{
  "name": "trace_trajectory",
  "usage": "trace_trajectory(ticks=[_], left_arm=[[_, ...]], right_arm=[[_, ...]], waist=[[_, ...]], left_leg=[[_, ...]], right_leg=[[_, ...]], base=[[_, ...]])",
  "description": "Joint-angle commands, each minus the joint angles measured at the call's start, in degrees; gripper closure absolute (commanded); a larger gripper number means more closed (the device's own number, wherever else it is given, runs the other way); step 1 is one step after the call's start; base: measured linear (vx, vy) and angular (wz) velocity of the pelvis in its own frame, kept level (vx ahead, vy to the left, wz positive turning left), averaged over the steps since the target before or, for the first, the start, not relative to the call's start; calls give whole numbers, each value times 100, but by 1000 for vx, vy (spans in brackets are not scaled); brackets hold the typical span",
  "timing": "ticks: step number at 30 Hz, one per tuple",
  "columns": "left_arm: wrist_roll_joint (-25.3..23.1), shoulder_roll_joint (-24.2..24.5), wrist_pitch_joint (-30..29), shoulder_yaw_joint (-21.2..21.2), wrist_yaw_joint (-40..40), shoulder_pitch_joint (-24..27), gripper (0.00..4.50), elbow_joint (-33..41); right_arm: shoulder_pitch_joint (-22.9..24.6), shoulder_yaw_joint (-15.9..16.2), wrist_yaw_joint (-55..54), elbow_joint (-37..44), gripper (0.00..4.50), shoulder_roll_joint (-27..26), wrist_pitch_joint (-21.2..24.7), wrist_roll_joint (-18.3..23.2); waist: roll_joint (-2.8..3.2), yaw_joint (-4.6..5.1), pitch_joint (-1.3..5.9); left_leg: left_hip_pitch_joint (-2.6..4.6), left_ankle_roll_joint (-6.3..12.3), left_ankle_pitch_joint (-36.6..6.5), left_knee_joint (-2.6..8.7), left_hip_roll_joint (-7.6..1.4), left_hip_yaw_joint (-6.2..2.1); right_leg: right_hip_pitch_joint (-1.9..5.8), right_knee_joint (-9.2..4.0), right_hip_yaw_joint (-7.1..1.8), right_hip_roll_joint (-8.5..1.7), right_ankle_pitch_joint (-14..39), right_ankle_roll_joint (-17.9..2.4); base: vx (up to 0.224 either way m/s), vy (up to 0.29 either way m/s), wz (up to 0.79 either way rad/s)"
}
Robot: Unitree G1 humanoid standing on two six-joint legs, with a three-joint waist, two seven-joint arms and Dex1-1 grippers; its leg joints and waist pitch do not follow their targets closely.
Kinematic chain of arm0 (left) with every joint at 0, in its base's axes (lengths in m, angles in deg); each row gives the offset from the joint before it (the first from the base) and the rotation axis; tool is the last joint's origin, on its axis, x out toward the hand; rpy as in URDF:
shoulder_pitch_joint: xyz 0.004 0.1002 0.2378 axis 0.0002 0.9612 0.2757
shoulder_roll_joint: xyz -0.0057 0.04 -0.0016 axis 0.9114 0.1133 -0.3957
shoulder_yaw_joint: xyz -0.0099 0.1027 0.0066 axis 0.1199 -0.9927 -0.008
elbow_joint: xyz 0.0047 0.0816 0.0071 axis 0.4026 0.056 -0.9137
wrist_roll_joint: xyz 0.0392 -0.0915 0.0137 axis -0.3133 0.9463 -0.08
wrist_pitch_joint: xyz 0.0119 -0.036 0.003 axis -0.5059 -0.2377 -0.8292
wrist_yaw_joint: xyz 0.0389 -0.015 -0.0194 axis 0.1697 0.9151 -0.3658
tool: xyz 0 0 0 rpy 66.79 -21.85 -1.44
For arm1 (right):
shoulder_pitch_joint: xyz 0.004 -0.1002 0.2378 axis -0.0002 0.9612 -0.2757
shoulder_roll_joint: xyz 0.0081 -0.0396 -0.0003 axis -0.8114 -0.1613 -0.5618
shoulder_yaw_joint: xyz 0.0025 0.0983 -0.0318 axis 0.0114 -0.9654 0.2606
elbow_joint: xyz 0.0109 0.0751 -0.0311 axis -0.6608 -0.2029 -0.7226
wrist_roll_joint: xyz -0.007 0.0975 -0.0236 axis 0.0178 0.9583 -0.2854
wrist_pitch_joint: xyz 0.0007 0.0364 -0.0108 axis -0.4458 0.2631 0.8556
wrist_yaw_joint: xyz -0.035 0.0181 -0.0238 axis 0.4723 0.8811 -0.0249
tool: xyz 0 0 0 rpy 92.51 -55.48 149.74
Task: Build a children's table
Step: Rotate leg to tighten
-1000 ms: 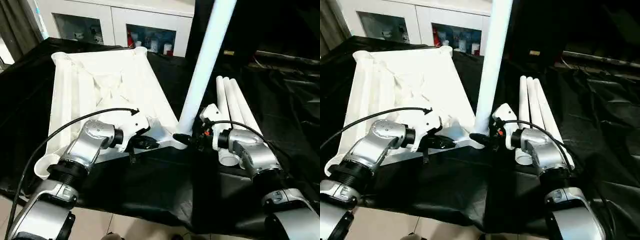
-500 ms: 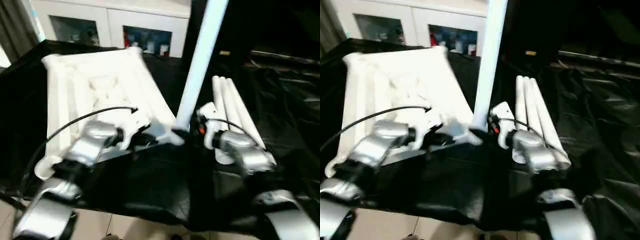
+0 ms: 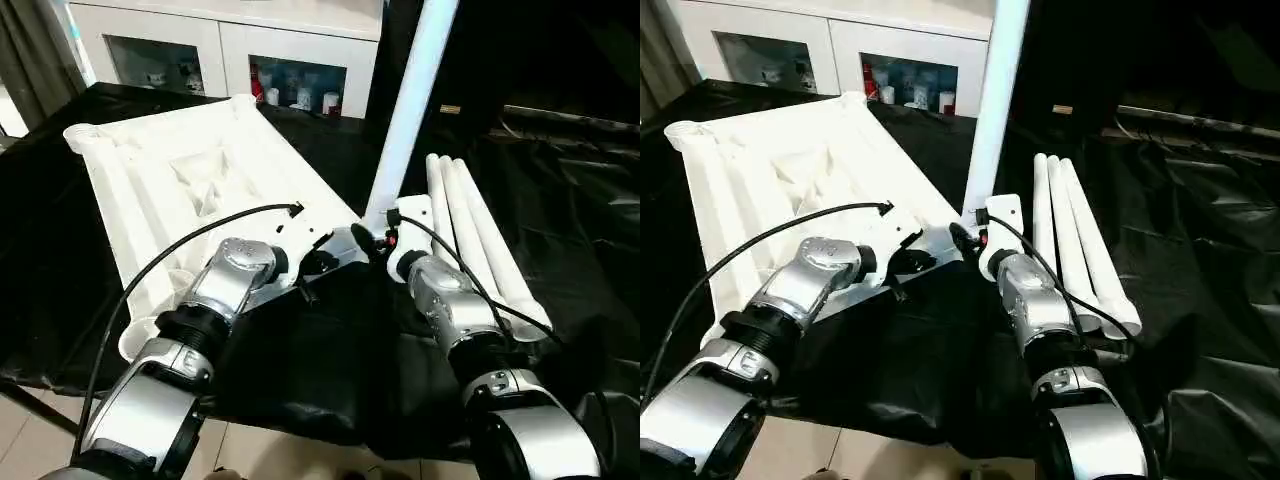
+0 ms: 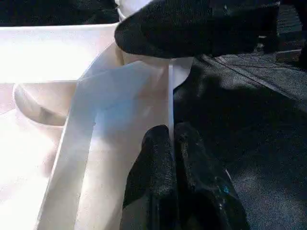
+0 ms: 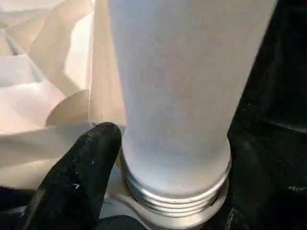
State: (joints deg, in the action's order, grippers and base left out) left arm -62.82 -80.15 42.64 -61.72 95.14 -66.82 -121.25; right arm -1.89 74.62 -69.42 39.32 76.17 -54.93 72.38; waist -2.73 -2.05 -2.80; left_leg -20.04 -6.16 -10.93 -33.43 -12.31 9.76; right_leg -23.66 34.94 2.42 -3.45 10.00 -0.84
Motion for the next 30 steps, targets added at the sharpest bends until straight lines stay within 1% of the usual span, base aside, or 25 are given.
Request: trace_trajectory(ticks=[1,2,3,4,5,6,9,10,11,12,13,14,17,18,19,20,22,24,27,28,30], left_arm=[[78,-149,179,-111,165,7,450,-59],[102,-41,232,-112,328,53,450,-8],[115,13,254,-114,422,79,450,25],[139,129,296,-118,602,129,450,91],[153,198,334,-122,707,156,450,127],[176,282,367,-129,857,190,450,171],[205,405,388,-142,1062,238,450,233],[249,547,473,-159,1329,305,450,310],[284,643,484,-173,1507,352,450,379],[296,679,488,-178,1573,369,450,405],[346,821,454,-211,1850,441,450,522],[358,902,436,-231,1981,471,450,582],[433,1178,319,-267,2434,561,450,806],[452,1220,300,-267,2508,574,450,849],[485,1275,283,-264,2610,600,450,922],[485,1275,283,-264,2610,600,450,922],[531,1332,258,-271,2739,637,450,1007],[540,1367,253,-281,2774,664,450,1051],[540,1378,249,-281,2775,674,450,1068],[539,1382,245,-280,2770,677,450,1073],[536,1391,221,-275,2765,693,450,1106]], right_arm=[[103,344,460,-66,74,-64,34,-31],[152,445,825,60,74,83,-14,-49],[184,492,1026,127,74,155,-26,-58],[247,583,1439,262,74,308,-51,-63],[281,634,1664,337,74,401,-85,-66],[309,665,1904,407,74,501,-108,-56],[338,681,2228,510,74,633,-90,0],[373,725,2625,641,74,792,-46,76],[391,769,2858,721,74,904,-14,109],[398,785,2945,751,74,945,-3,121],[417,844,3238,851,74,1087,91,174],[429,878,3390,900,74,1166,121,189],[460,958,3838,1015,74,1400,237,196],[465,960,3901,1025,74,1427,249,193],[478,950,3989,1045,74,1448,275,200],[478,950,3989,1045,74,1448,275,200],[499,956,4068,1081,74,1462,305,209],[531,988,4157,1130,98,1476,349,232],[546,999,4184,1160,98,1481,385,256],[554,1006,4193,1175,128,1483,397,265],[587,1036,4246,1233,137,1479,456,302]], waist=[[46,-4,320],[26,-11,322],[25,-13,321],[3,-19,324],[8,-35,329],[1,-28,337],[7,-19,349],[13,-21,347],[7,-26,345],[19,-38,347],[27,-16,341],[17,-12,342],[38,-20,330],[43,-30,338],[35,-34,338],[37,-43,333],[39,-57,337],[34,-72,342],[36,-86,349],[34,-84,348],[29,-89,344]], left_leg=[[-11,105,-1415,410,-37,22],[-17,139,-1407,403,-36,24],[-34,170,-1365,403,-33,22],[-33,192,-1342,403,-37,23],[-29,251,-1278,392,-42,29],[-53,285,-1135,392,-45,27],[-56,335,-965,376,-48,34],[-42,347,-949,376,-51,39],[-45,377,-945,373,-58,43],[-36,376,-952,376,-61,36],[-46,380,-975,383,-66,35],[-35,372,-1007,381,-73,41],[0,349,-1093,386,-85,50],[21,344,-1115,375,-89,59],[2,335,-1053,383,-89,55],[-1,307,-1051,386,-90,54],[5,276,-1003,386,-91,54],[-1,260,-985,382,-84,56],[3,253,-936,376,-82,59],[-1,253,-932,375,-79,60],[-2,254,-945,375,-75,60]], right_leg=[[272,-503,-205,-344,1777,-978],[282,-502,-204,-348,1770,-984],[296,-501,-204,-351,1750,-981],[301,-505,-201,-353,1746,-973],[305,-493,-210,-363,1655,-999],[326,-465,-211,-363,1462,-1052],[334,-426,-209,-359,1165,-1185],[328,-426,-204,-351,1098,-1237],[335,-419,-207,-350,1034,-1273],[338,-414,-201,-352,1019,-1275],[330,-409,-201,-355,1035,-1301],[336,-409,-209,-355,1037,-1322],[303,-416,-211,-348,1060,-1371],[296,-408,-217,-352,1022,-1402],[306,-388,-218,-352,946,-1426],[309,-388,-215,-353,951,-1421],[310,-376,-216,-350,877,-1429],[324,-365,-214,-347,806,-1428],[327,-356,-215,-350,719,-1434],[328,-355,-216,-347,714,-1433],[331,-363,-215,-350,777,-1411]], base=[[0,0,0],[0,0,0],[0,0,0],[0,0,0],[0,0,0],[0,0,0],[0,0,0],[0,0,0],[0,0,0],[0,0,0],[0,0,0],[0,0,0],[0,0,0],[0,0,0],[0,0,0],[0,0,0],[0,0,0],[0,0,0],[0,0,0],[0,0,0],[0,0,0]])
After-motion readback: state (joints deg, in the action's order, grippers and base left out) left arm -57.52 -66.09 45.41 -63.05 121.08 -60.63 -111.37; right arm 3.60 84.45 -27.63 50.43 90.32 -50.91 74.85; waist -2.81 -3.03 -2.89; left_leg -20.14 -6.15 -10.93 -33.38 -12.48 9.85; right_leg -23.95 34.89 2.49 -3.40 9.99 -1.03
